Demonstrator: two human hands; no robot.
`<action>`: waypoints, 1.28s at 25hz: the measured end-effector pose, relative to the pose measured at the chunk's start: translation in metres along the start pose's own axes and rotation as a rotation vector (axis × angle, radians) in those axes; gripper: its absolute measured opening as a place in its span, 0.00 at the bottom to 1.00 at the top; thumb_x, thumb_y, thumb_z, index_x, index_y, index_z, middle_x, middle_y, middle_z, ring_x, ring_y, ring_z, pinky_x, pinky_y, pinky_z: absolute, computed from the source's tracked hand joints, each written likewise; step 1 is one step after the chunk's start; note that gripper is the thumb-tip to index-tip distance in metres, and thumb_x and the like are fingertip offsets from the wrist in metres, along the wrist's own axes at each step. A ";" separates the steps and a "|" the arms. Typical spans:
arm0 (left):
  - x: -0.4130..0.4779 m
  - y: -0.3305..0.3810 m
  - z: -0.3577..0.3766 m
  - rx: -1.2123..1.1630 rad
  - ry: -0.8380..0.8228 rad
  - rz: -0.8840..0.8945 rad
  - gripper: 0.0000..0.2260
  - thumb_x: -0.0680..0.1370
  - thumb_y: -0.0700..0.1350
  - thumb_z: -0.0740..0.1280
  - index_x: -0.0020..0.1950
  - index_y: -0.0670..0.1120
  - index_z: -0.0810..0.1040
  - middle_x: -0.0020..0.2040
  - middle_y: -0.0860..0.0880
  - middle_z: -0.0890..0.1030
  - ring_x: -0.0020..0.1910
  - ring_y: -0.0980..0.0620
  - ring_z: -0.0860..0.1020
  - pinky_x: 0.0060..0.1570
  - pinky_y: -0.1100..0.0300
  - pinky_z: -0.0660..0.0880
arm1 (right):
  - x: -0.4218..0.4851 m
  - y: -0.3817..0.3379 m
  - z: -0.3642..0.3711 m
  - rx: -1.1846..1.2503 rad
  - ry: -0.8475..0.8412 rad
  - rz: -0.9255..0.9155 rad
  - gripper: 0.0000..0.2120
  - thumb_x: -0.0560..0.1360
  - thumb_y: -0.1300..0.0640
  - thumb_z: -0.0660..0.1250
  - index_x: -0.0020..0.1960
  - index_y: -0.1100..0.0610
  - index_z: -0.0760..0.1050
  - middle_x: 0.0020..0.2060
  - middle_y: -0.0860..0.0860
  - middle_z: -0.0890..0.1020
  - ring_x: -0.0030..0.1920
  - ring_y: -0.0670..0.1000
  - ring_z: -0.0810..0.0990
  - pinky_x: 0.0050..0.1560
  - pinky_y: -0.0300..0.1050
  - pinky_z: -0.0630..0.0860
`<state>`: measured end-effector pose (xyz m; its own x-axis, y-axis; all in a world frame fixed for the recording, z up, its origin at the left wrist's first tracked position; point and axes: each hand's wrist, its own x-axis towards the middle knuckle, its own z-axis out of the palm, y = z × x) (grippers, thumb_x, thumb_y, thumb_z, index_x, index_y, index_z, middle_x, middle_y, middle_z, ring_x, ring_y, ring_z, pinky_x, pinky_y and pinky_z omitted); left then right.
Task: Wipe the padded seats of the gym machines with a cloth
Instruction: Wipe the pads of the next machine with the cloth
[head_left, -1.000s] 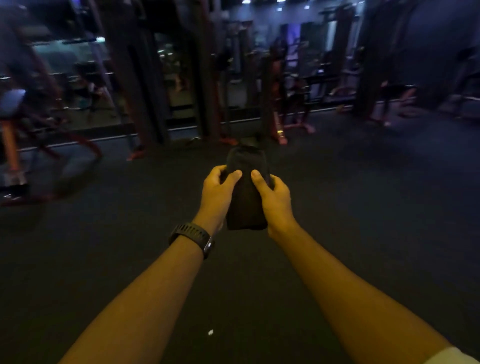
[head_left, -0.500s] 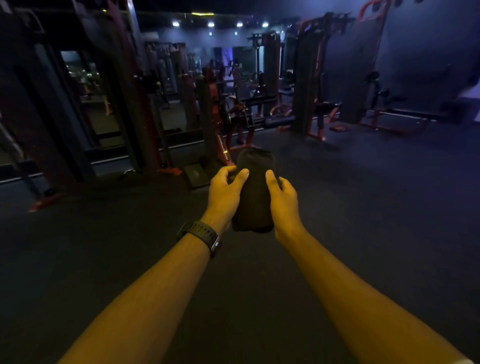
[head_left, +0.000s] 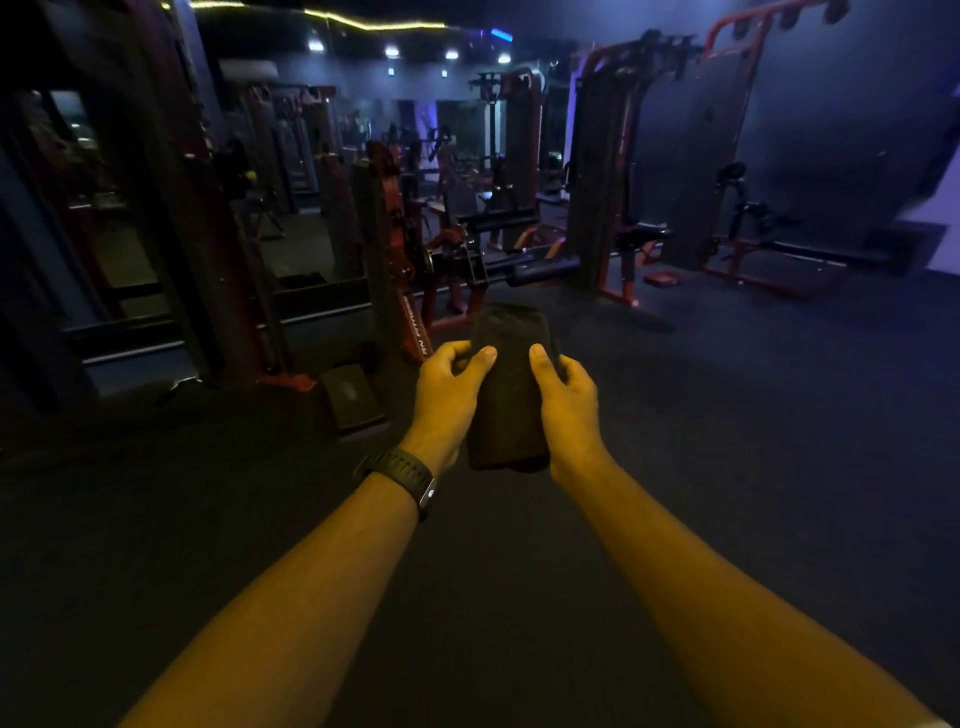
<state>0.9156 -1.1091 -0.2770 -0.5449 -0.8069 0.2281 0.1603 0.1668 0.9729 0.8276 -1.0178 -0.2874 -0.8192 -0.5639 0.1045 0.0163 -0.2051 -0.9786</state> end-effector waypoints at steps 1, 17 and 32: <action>0.039 -0.004 0.006 -0.005 -0.020 -0.008 0.12 0.82 0.49 0.67 0.63 0.46 0.78 0.53 0.50 0.83 0.51 0.55 0.83 0.46 0.60 0.81 | 0.036 0.000 0.008 0.001 0.013 -0.009 0.17 0.80 0.42 0.66 0.62 0.51 0.77 0.53 0.51 0.84 0.52 0.50 0.85 0.50 0.56 0.84; 0.635 -0.149 0.265 0.070 -0.155 0.013 0.09 0.82 0.49 0.68 0.59 0.46 0.79 0.52 0.47 0.84 0.50 0.49 0.84 0.52 0.47 0.83 | 0.667 0.059 -0.029 0.033 0.061 0.026 0.21 0.80 0.43 0.66 0.69 0.49 0.71 0.57 0.49 0.81 0.54 0.48 0.83 0.45 0.45 0.82; 1.136 -0.284 0.524 0.000 -0.158 -0.024 0.11 0.81 0.49 0.68 0.61 0.45 0.77 0.53 0.46 0.83 0.52 0.49 0.83 0.53 0.50 0.82 | 1.241 0.109 -0.086 0.019 0.146 0.047 0.22 0.79 0.42 0.67 0.69 0.51 0.70 0.58 0.50 0.81 0.56 0.50 0.82 0.50 0.50 0.83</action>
<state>-0.1805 -1.7760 -0.2738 -0.6708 -0.7118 0.2083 0.1455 0.1491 0.9781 -0.2363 -1.6713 -0.2794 -0.8920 -0.4511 0.0305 0.0660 -0.1968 -0.9782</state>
